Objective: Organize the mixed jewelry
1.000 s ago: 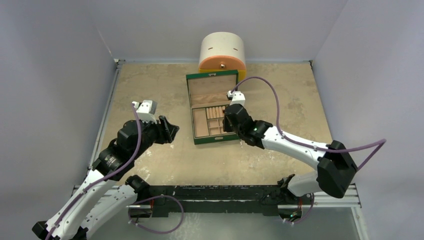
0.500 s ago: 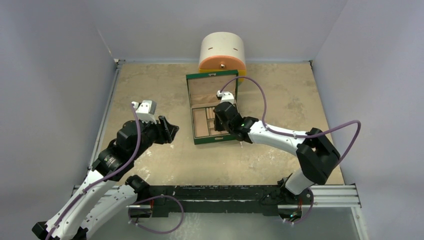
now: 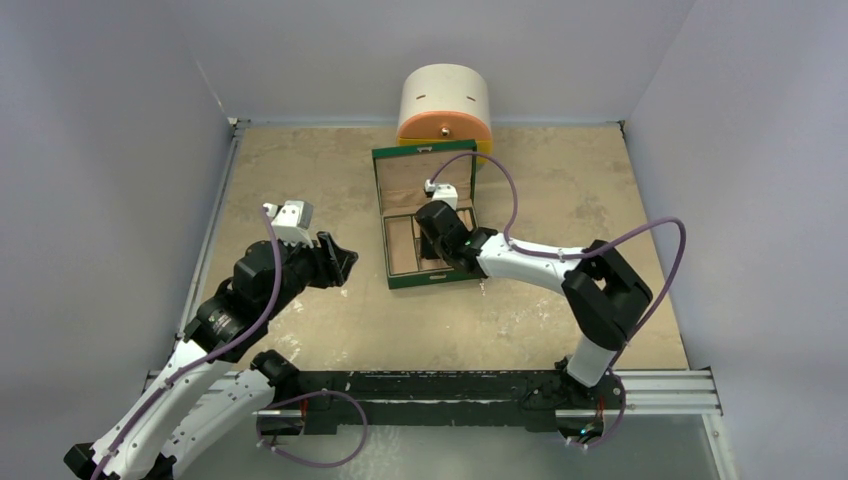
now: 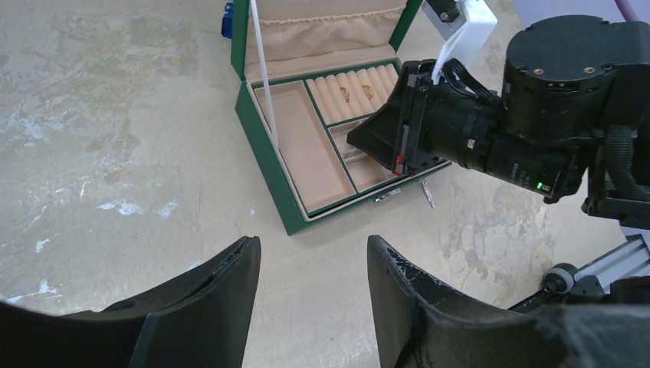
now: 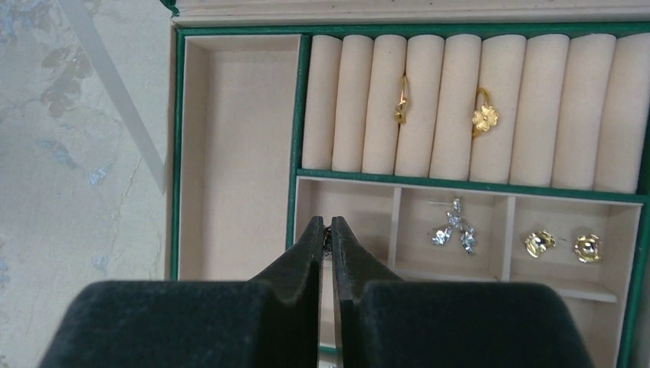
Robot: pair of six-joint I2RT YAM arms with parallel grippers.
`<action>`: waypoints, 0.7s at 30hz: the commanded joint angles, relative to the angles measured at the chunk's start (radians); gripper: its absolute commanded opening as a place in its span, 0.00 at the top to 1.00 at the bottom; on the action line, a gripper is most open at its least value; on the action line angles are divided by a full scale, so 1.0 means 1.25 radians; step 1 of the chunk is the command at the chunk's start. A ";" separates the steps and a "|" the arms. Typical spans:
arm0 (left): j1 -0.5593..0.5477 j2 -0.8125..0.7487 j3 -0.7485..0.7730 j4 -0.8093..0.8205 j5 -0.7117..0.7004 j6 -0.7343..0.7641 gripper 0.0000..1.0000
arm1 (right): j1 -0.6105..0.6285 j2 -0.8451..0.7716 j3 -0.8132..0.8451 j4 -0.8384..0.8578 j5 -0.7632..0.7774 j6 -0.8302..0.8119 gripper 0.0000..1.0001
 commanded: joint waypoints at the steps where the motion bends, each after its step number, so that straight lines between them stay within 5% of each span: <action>1: 0.007 -0.002 0.020 0.019 0.004 0.009 0.47 | 0.003 0.013 0.052 0.009 0.020 0.012 0.92; 21: 0.007 -0.002 0.020 0.019 0.000 0.008 0.47 | 0.004 -0.135 -0.051 -0.035 0.051 0.046 0.72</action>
